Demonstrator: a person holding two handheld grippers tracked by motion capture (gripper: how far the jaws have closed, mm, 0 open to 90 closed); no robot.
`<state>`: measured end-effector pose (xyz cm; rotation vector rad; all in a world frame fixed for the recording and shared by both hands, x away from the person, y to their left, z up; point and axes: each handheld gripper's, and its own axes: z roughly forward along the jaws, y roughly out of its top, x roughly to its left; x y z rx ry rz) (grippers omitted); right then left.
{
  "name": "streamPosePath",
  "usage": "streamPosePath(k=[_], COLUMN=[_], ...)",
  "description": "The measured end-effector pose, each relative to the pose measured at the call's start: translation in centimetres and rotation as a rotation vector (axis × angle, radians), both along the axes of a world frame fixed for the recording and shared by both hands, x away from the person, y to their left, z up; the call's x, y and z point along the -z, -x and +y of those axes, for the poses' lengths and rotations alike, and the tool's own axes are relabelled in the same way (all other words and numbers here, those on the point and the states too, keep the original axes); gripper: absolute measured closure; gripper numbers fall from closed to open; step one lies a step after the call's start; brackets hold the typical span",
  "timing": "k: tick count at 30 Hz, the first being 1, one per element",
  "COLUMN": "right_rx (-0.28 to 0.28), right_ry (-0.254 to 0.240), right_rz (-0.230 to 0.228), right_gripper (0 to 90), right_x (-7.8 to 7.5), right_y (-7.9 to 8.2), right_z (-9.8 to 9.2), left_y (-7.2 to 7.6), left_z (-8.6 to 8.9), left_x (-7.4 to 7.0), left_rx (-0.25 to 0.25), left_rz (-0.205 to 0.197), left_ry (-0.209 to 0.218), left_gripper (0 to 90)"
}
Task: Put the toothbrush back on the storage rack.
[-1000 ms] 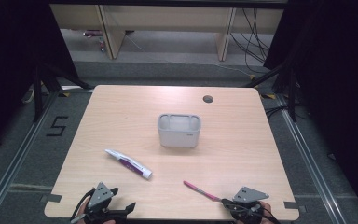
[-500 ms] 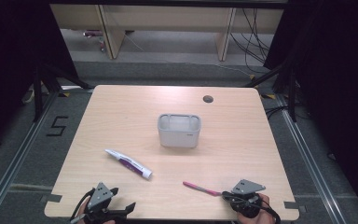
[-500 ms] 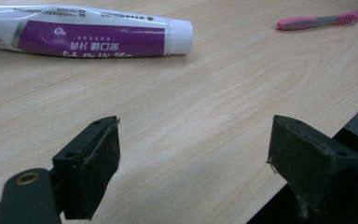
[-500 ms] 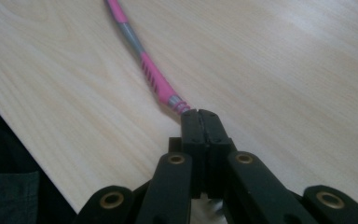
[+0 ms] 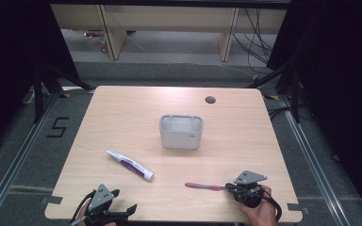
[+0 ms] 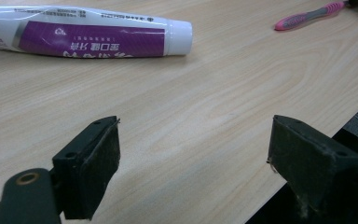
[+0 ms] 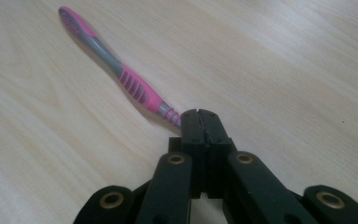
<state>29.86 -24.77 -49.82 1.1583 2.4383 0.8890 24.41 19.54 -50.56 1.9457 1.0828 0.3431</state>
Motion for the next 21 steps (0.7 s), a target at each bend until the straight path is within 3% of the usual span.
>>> streamPosePath(k=[3,6,10,21], right_rx=[-0.006,0.008,0.005,0.009], right_ry=[0.017,0.012,0.02,0.025], right_rz=[-0.02,0.002,-0.022,-0.027], right_gripper=[89.9,89.9,89.9,89.8], right_x=[0.1,-0.1,0.1,0.2], right_y=[-0.7,-1.3,-2.0,-4.1], right_z=[0.0,0.1,0.1,0.4], left_y=[0.0,0.0,0.1,0.1], left_z=[0.0,0.0,0.0,0.1], left_x=[0.0,0.0,0.0,0.0], left_rx=[-0.004,-0.002,0.0,-0.001], left_rz=[-0.001,0.002,-0.001,-0.008], left_ry=[0.006,0.0,-0.003,0.008], left_gripper=[16.2,16.2,16.2,16.2])
